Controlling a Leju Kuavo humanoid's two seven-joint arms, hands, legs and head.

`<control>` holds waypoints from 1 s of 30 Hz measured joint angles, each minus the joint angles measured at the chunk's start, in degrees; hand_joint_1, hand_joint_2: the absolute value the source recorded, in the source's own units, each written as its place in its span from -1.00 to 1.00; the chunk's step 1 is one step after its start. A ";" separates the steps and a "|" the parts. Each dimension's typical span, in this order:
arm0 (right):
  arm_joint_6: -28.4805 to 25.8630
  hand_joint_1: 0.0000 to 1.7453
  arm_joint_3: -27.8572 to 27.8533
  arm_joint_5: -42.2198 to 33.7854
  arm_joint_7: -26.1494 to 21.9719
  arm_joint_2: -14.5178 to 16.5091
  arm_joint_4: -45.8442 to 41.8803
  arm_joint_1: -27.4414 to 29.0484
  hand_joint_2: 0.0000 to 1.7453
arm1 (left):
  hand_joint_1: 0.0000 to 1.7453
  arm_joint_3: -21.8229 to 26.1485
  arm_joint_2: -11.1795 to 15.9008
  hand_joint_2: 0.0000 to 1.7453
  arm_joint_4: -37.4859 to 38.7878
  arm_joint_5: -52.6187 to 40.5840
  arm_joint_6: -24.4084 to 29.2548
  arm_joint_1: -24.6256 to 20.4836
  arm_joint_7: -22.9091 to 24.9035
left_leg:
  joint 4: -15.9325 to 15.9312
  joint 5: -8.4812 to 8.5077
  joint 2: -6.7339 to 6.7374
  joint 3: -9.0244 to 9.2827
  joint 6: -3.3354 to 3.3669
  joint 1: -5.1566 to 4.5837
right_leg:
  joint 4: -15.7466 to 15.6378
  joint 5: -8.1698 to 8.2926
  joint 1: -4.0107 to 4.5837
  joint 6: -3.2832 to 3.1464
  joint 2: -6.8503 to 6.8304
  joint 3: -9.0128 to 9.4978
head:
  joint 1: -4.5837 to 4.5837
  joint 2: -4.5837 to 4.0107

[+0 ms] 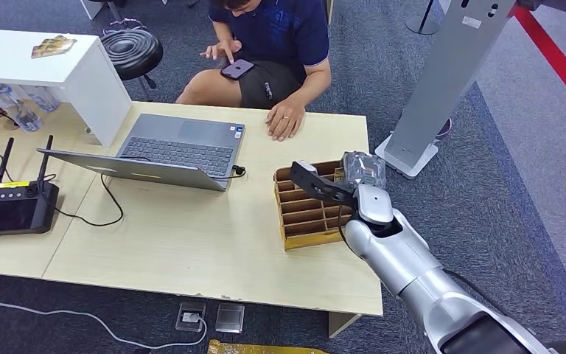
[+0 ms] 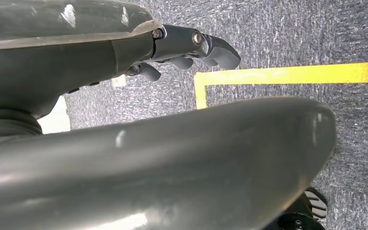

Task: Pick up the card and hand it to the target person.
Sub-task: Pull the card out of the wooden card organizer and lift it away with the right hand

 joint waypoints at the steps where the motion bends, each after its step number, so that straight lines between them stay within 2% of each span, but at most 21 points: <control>1: -0.04 0.07 0.00 0.00 0.00 0.00 0.08 0.03 1.00 | -1.00 0.00 0.00 -1.00 -0.01 0.00 0.01 0.00 0.01 | 0.00 0.00 0.00 0.00 0.00 0.00 | 0.00 0.00 0.00 0.00 0.00 0.00 | 0.00 0.00; 7: -0.52 0.28 0.00 0.00 -0.10 0.00 0.57 0.33 1.00 | -1.00 0.00 -0.01 -1.00 0.00 0.00 0.09 0.00 0.07 | 0.00 0.00 0.00 0.00 0.00 0.00 | 0.00 0.00 0.00 0.00 0.00 0.00 | -0.01 0.00; 13: -0.96 0.85 0.00 0.08 -0.61 0.00 1.22 0.32 1.00 | -1.00 0.00 -0.01 -1.00 0.01 0.00 0.13 0.00 0.08 | 0.00 0.00 0.00 0.00 0.00 0.00 | 0.00 0.00 0.00 0.00 0.00 0.01 | 0.00 0.00; 15: -1.16 0.95 0.00 0.14 -0.75 0.00 1.35 0.24 1.00 | -1.00 0.00 -0.01 -1.00 0.01 0.00 0.15 0.00 0.08 | 0.00 0.00 0.00 0.01 0.00 0.00 | 0.00 0.00 0.00 0.00 0.00 0.01 | -0.01 0.00; 30: -1.79 0.96 -0.01 0.17 -1.99 0.10 2.07 0.05 1.00 | -1.00 0.00 -0.01 -1.00 0.01 0.13 0.51 0.00 -0.47 | 0.00 0.00 -0.01 0.05 0.00 0.00 | 0.00 0.00 0.00 0.00 -0.01 0.07 | 0.01 0.00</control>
